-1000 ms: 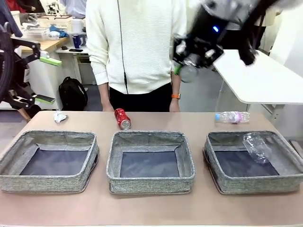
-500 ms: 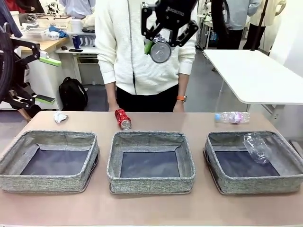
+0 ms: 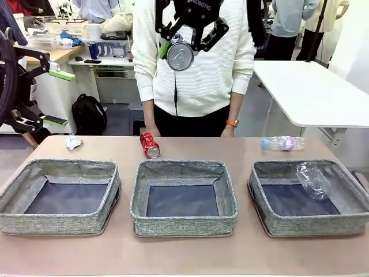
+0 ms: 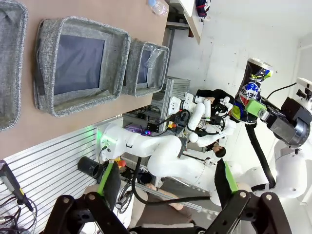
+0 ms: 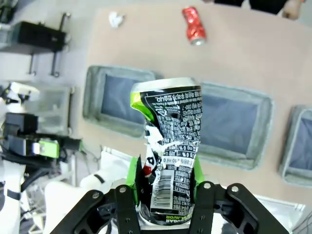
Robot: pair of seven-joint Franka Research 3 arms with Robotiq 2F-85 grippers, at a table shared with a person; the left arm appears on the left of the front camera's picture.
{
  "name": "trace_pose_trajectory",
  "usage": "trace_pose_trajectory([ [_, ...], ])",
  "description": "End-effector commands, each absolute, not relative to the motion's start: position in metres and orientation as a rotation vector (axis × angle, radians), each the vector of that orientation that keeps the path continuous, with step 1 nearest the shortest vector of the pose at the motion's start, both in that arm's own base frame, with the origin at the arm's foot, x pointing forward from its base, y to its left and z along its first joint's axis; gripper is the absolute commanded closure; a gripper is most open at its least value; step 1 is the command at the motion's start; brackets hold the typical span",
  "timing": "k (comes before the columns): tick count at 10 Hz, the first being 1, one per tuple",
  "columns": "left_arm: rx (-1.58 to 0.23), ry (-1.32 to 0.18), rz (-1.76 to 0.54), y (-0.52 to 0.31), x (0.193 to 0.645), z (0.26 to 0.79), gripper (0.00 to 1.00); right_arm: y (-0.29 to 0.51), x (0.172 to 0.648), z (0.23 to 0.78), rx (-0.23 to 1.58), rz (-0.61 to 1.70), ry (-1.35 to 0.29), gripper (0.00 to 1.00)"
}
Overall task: Sort the waste into the appropriate baskets.
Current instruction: Pick up the waste item pointed out by the person, then place the picked waste into the Fabric basket indicated by the person.
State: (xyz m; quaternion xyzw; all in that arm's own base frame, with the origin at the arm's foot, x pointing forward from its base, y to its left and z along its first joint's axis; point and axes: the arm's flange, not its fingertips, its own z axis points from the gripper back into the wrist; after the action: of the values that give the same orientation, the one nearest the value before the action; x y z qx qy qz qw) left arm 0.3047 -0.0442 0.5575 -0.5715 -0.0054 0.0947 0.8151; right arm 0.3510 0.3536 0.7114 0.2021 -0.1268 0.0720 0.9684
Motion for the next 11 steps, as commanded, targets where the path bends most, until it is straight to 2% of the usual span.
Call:
trace_pose_trajectory([
  [1, -1.238, -0.008, 0.208, -0.0446, 0.3034, 0.5606, 0.0, 0.3574, 0.3565, 0.7166, 0.433, 0.071, -0.219, 0.53],
  [2, -1.238, -0.008, 0.208, -0.0446, 0.3034, 0.5606, 0.0, 0.3536, 0.351, 0.7114, 0.409, 0.146, -0.256, 0.53],
  [11, -1.238, -0.008, 0.208, -0.0446, 0.3034, 0.5606, 0.0, 0.3536, 0.351, 0.7114, 0.409, 0.146, -0.256, 0.53],
])
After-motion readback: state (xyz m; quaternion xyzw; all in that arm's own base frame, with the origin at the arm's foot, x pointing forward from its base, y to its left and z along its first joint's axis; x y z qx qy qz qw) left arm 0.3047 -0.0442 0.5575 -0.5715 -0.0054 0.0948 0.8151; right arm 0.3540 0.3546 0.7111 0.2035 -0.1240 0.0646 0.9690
